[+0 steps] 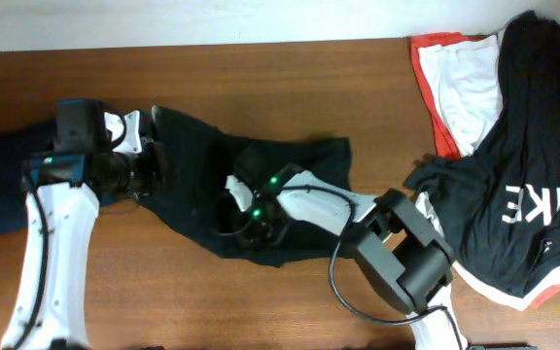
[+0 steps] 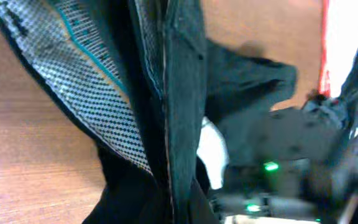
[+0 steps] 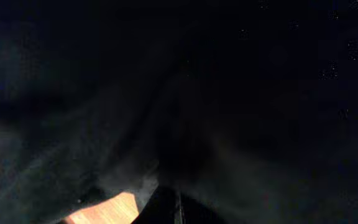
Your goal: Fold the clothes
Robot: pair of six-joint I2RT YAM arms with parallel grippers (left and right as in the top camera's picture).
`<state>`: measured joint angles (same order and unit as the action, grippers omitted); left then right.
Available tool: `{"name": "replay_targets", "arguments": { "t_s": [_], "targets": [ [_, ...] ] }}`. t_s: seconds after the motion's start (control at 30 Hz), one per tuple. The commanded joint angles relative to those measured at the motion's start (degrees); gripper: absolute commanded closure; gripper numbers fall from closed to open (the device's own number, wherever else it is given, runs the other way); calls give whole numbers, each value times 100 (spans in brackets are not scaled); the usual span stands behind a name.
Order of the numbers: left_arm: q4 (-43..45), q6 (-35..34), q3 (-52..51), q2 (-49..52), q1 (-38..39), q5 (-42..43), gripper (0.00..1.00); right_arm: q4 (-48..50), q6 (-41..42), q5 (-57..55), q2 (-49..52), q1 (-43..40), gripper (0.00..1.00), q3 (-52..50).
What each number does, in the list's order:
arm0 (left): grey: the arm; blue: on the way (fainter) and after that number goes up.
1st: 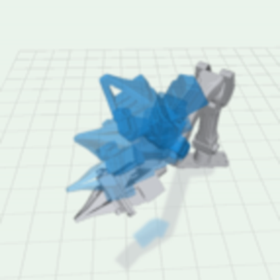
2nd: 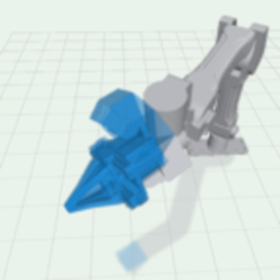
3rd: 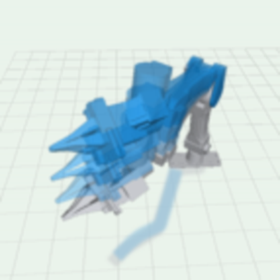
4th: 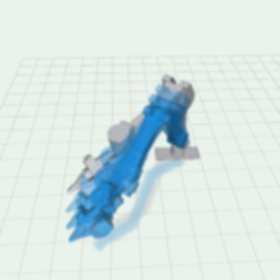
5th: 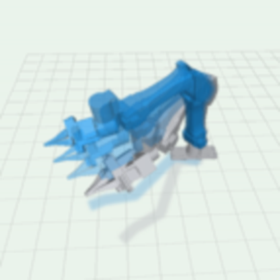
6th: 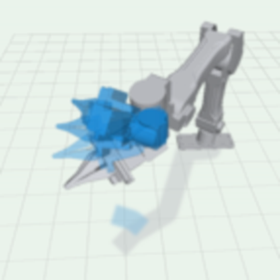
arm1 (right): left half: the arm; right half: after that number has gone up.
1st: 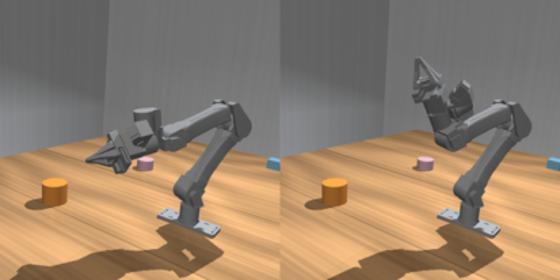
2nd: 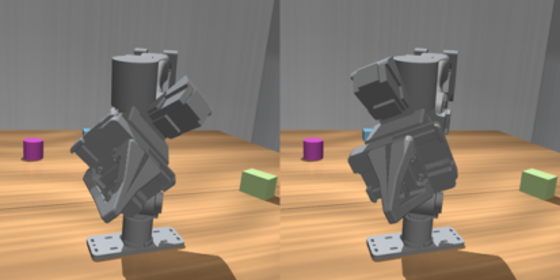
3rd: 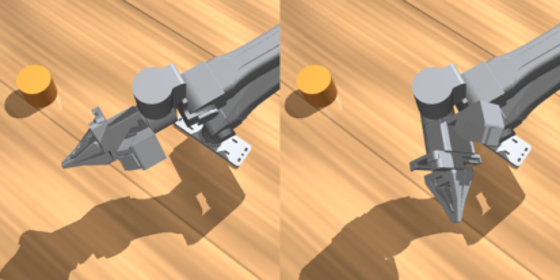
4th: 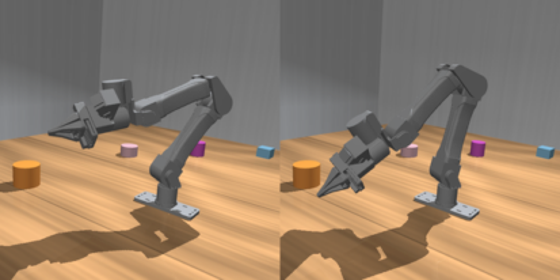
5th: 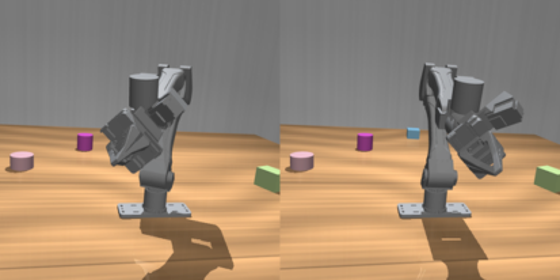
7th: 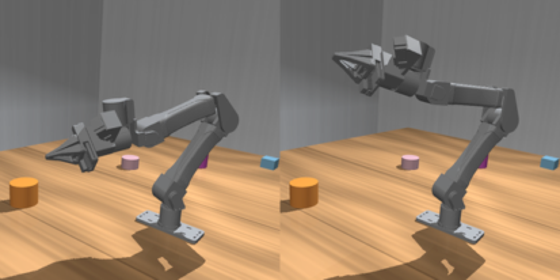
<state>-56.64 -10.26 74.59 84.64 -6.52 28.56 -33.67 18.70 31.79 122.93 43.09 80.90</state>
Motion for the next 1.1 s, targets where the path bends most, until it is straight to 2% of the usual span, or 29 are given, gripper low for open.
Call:
{"name": "replay_targets", "arguments": {
  "t_s": [0.0, 0.07, 0.1, 0.13, 0.2, 0.27, 0.33, 0.43, 0.5, 0.67, 0.77, 0.9, 0.93, 1.0, 1.03, 1.07],
  "targets": [
    [83, 57, 63, -640, -31, 140, 99, 74, 133, -96, 39, 103, 89, -31],
    [42, 57, 63, -623, -28, -26, 99, -442, 122, -125, -63, -98, 89, 210],
    [17, 57, 61, -616, -28, -291, 99, -1014, 33, -254, -240, -356, 93, 501],
    [22, 57, 61, -616, -28, -542, 99, -1513, -186, -400, -494, -640, 93, 723],
    [24, 59, 61, -616, -31, -953, 99, -2282, -243, -1165, -1008, -1222, 92, 800],
    [72, 57, 61, -616, -28, -1012, 99, -3195, -393, -1939, -1075, -1851, 92, 737],
    [111, 55, 61, -616, 133, -734, 99, -3161, -387, -2280, -994, -2061, 92, 295],
    [208, -17, 61, -616, 726, -723, 99, -2175, -319, -2376, -918, -2072, 92, -763],
    [374, -538, 61, -612, 1064, -684, 99, -1659, -168, -2347, -918, -2061, 93, -1259],
    [1045, -1891, 57, -282, 2249, -717, 99, -1694, -17, -2186, -918, -2055, 93, -1353],
    [1633, -2194, 57, 472, 2997, -693, 99, -1696, -17, -2173, -918, -2050, 93, -1353],
    [2361, -2500, 57, 1016, 3497, -693, 99, -1860, -17, -2175, -918, -2052, 93, -1353],
    [2461, -2505, 57, 1027, 3526, -693, 97, -1928, -20, -2177, -920, -2063, 93, -1346],
    [2516, -2409, 59, 1021, 3504, -540, 78, -2380, 55, -2378, -981, -2205, 80, -992],
    [2601, -2081, 111, 1008, 3405, -205, 71, -2903, 308, -2881, -1084, -2452, 74, -542],
    [2599, -1967, 267, 1005, 3198, -72, 71, -3484, 306, -3209, -1202, -2841, 71, 125]
  ]
}}
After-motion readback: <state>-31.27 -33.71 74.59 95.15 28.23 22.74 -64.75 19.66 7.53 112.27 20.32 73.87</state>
